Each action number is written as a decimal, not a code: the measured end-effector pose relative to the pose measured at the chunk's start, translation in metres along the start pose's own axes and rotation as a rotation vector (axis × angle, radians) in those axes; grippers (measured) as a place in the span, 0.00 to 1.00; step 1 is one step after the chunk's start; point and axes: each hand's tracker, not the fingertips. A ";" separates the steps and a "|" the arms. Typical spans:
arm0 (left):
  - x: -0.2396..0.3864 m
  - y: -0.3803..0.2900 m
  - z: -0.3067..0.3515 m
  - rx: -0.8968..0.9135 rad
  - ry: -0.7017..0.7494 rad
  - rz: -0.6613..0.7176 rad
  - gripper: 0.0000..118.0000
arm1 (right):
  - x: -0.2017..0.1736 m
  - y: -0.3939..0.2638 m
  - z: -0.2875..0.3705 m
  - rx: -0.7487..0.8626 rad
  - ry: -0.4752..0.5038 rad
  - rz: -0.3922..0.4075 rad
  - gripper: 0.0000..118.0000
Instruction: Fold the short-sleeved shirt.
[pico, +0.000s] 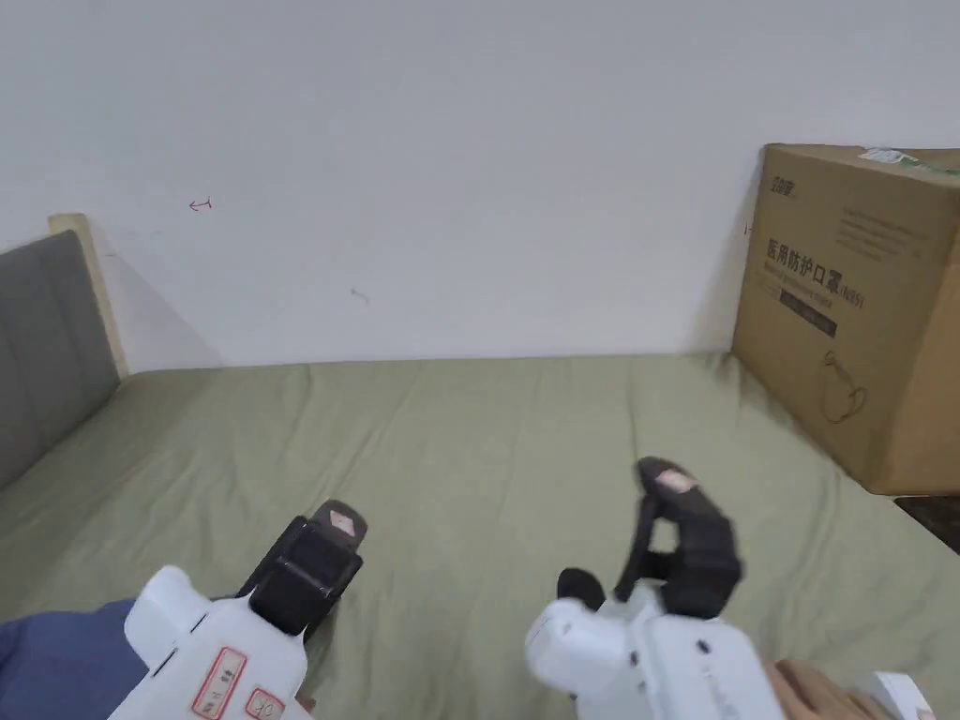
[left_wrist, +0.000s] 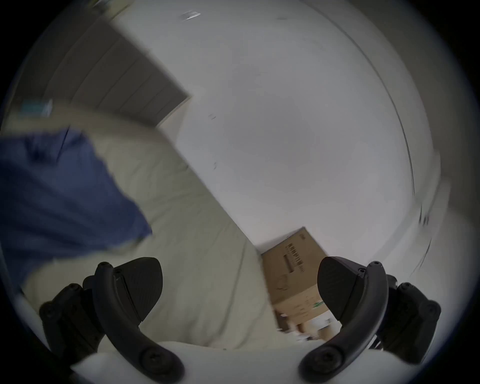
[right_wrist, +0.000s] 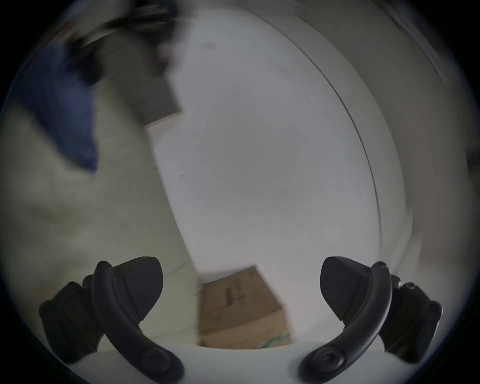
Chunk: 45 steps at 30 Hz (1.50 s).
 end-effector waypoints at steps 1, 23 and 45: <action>-0.005 -0.003 -0.002 -0.011 -0.007 0.044 1.00 | -0.010 0.002 0.003 0.036 0.033 0.091 1.00; 0.083 -0.022 0.011 0.106 0.100 -0.997 1.00 | 0.068 -0.064 0.000 -0.373 0.116 -1.460 1.00; 0.088 -0.026 0.009 0.101 0.096 -1.047 0.00 | 0.086 -0.057 -0.002 -0.350 0.030 -1.342 0.00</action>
